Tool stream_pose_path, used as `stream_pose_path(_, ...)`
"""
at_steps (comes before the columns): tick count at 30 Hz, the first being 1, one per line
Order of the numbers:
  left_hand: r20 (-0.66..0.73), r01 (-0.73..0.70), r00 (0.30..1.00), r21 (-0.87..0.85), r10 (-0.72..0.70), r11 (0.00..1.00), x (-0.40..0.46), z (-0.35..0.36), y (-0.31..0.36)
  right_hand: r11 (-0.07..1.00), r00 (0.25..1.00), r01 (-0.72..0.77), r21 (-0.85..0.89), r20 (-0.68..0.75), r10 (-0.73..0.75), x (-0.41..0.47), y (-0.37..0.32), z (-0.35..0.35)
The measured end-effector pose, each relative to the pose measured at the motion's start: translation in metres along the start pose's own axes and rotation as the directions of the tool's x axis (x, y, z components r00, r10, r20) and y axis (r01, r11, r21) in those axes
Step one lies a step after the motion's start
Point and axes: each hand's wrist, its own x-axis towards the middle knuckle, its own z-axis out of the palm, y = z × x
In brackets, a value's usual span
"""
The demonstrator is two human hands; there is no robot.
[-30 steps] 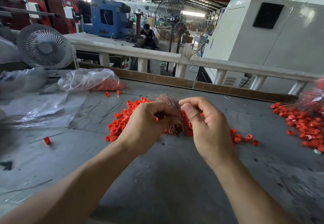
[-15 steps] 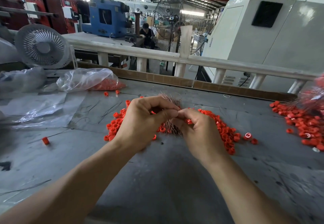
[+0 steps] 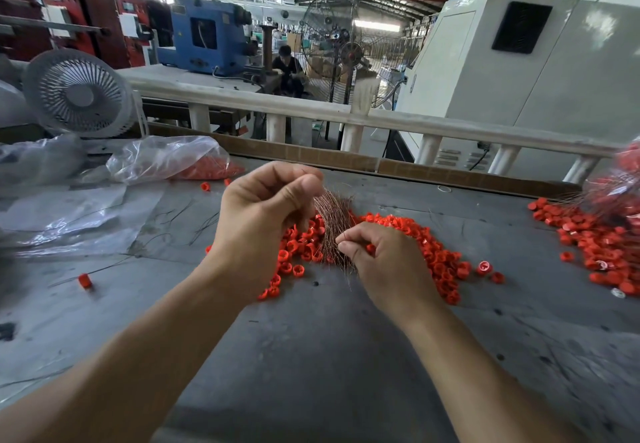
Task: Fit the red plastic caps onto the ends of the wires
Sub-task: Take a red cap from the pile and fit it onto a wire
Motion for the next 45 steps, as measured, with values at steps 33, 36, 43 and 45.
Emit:
stream_pose_path(33, -0.138, 0.401, 0.904, -0.051, -0.404, 0.915, 0.013, -0.024, -0.006, 0.565, 0.880, -0.185, 0.804, -0.120, 0.459, 0.009, 0.005, -0.035)
stream_pose_path(36, -0.118, 0.423, 0.906, 0.193, -0.407, 0.885, 0.011, -0.025, -0.009, 0.572, 0.931, -0.284, 0.770, 0.079, 0.355, 0.006, 0.004, -0.031)
stream_pose_path(43, -0.040, 0.400, 0.908, 0.376, -0.416, 0.836, 0.002, -0.010, -0.019, 0.780, 0.966, -0.243, 0.576, 0.216, 0.141, -0.003, -0.008, -0.005)
stream_pose_path(45, -0.045, 0.389, 0.913, 0.394, -0.405, 0.833, 0.002, -0.011, -0.019, 0.778, 0.970, -0.233, 0.584, 0.199, 0.141, -0.003, -0.007, -0.003)
